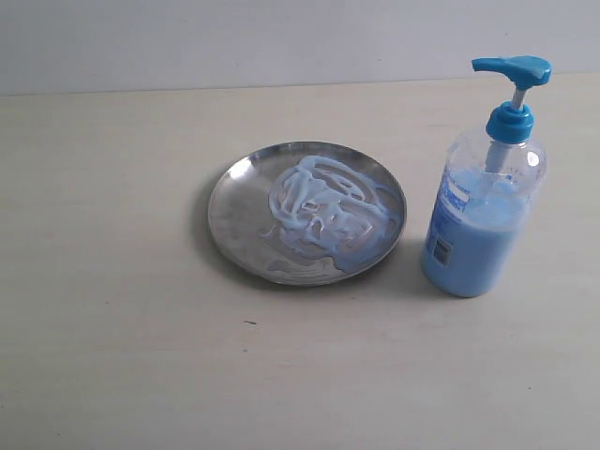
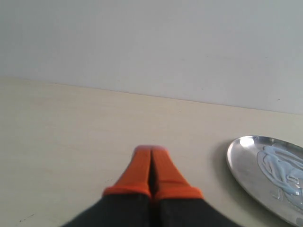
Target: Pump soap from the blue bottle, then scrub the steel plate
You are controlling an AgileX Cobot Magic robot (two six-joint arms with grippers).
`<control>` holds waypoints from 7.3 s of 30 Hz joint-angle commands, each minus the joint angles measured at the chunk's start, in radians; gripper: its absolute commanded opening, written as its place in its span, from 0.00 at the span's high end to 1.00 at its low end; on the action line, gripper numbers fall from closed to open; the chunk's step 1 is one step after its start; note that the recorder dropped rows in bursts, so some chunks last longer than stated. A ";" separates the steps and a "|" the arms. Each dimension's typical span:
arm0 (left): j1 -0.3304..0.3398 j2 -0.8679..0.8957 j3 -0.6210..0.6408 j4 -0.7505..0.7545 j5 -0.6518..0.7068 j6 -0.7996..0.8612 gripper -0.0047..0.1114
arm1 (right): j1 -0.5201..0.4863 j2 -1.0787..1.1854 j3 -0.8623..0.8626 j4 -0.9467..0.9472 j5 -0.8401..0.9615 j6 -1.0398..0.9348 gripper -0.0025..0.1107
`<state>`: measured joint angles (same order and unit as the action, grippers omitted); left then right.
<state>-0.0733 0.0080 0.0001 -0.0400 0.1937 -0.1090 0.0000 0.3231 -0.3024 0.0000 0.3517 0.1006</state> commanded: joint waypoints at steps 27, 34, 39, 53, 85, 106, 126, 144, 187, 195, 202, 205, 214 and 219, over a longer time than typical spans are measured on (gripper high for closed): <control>-0.082 0.223 -0.258 -0.026 0.066 -0.001 0.96 | 0.001 0.002 -0.008 0.053 0.018 -0.005 0.98; -0.176 0.315 -0.338 -0.026 0.064 -0.001 0.96 | 0.001 0.002 -0.008 0.053 0.018 -0.010 0.98; -0.211 0.363 -0.375 -0.026 0.062 -0.001 0.96 | 0.001 0.007 -0.008 0.053 0.018 -0.015 0.98; -0.296 0.491 -0.541 -0.023 0.059 -0.001 0.96 | 0.001 0.285 -0.051 0.615 0.120 -0.842 0.81; -0.296 0.491 -0.541 -0.023 0.060 -0.003 0.96 | 0.220 0.818 -0.171 0.697 -0.077 -0.811 0.31; -0.296 0.495 -0.535 -0.023 0.064 -0.003 0.96 | 0.245 0.880 -0.083 0.764 -0.305 -0.724 0.31; -0.296 0.505 -0.535 -0.023 0.064 -0.003 0.96 | 0.424 0.990 -0.034 0.717 -0.641 -0.627 0.18; -0.296 0.505 -0.535 -0.023 0.064 -0.003 0.96 | 0.424 1.248 -0.034 0.314 -0.998 -0.182 0.18; -0.296 0.505 -0.535 -0.023 0.064 -0.003 0.96 | 0.424 1.388 -0.077 0.332 -1.290 -0.188 0.94; -0.296 0.505 -0.535 -0.023 0.066 -0.003 0.96 | 0.424 1.386 -0.087 0.332 -1.289 -0.280 0.98; -0.296 0.505 -0.535 -0.023 0.073 -0.003 0.96 | 0.424 1.386 -0.157 0.329 -1.174 -0.340 0.98; -0.296 0.505 -0.535 -0.023 0.077 -0.003 0.96 | 0.424 1.386 -0.187 0.329 -1.128 -0.376 0.98; -0.296 0.505 -0.535 -0.023 0.107 -0.003 0.96 | 0.424 1.386 -0.226 0.329 -1.070 -0.435 0.98; -0.296 0.505 -0.535 -0.023 0.121 0.001 0.96 | 0.424 1.386 -0.226 0.329 -1.066 -0.468 0.98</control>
<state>-0.3629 0.5103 -0.5347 -0.0573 0.3090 -0.1090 0.4239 1.7189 -0.5138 0.3419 -0.6672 -0.3307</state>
